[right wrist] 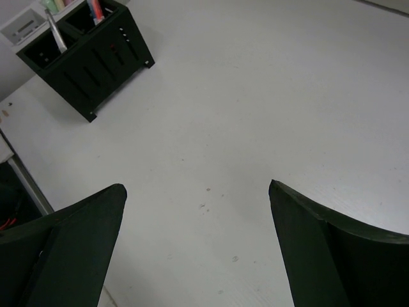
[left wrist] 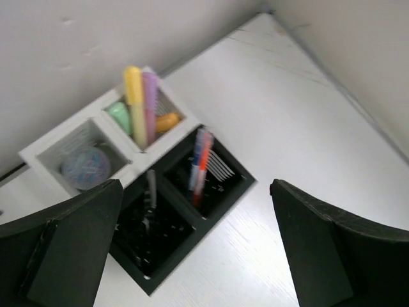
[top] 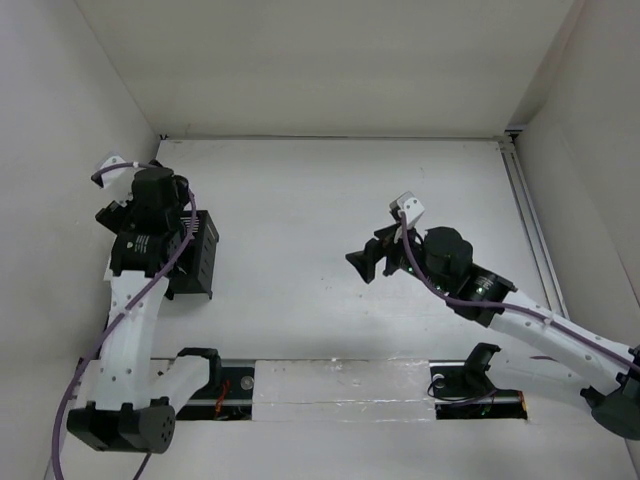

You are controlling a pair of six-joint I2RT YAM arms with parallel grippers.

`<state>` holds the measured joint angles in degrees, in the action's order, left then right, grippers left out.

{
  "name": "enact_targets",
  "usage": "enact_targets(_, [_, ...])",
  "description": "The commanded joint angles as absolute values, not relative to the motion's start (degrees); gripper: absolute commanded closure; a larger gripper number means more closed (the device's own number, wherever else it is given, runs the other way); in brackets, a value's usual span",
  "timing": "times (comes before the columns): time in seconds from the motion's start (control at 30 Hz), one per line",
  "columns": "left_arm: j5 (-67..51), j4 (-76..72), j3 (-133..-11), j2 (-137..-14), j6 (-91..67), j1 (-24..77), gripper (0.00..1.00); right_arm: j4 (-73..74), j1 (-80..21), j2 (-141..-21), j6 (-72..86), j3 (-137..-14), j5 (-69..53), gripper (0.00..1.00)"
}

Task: Sort the stationery into containers
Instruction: Place the stationery into the container

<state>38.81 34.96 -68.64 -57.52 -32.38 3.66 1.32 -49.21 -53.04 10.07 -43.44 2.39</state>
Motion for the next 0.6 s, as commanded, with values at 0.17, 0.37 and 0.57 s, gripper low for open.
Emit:
enact_targets(0.17, [12.94,33.66,-75.49,-42.74,-22.6,3.69,0.0,17.46,-50.71,-51.59,13.53,-60.16,20.63,0.01])
enact_targets(0.37, [3.27,38.84,-78.31,-35.52,-21.18,3.69,0.0,38.81,-52.47,-49.67,14.06,-74.17,34.35,0.01])
enact_targets(0.57, [3.41,44.46,-76.74,-24.0,-21.35,5.09,0.0,48.24,-52.47,-42.12,17.13,-76.2,36.65,0.01])
